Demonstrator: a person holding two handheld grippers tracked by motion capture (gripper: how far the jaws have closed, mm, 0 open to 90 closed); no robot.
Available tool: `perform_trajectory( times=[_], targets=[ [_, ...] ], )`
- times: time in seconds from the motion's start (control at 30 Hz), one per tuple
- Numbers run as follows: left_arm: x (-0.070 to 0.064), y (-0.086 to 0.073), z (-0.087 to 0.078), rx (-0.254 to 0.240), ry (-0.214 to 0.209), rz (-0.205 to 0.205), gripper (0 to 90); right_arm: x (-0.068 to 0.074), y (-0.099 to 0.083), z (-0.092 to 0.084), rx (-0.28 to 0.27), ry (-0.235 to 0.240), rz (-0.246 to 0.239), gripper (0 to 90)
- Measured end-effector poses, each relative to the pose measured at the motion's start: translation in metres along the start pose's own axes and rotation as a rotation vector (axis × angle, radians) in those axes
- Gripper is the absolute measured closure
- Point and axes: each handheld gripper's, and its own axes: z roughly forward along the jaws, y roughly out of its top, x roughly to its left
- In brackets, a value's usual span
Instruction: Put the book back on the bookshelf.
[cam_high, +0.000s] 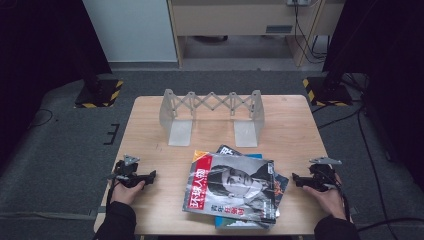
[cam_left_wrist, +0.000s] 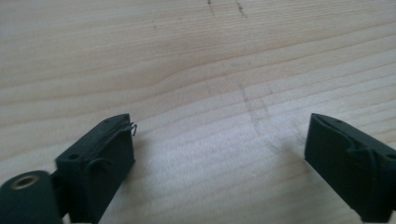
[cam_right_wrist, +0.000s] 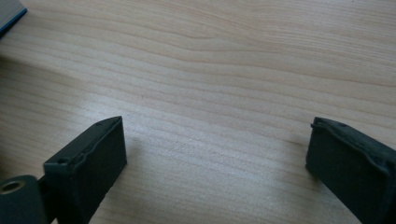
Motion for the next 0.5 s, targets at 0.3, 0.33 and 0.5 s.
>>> perform_trajectory(
  times=[0.3,0.33,0.5],
  targets=[
    [-0.011,0.001,-0.022,-0.122,-0.085,-0.048,11.5,0.000,0.009,-0.017,-0.060,0.008,0.087,7.6],
    [-0.014,0.002,-0.025,-0.132,-0.099,-0.047,11.5,-0.001,0.009,-0.019,-0.072,0.011,0.101,7.7],
    [-0.032,0.003,-0.035,-0.184,-0.160,-0.030,12.4,0.001,0.008,-0.027,-0.113,0.034,0.135,7.8]
  ],
)
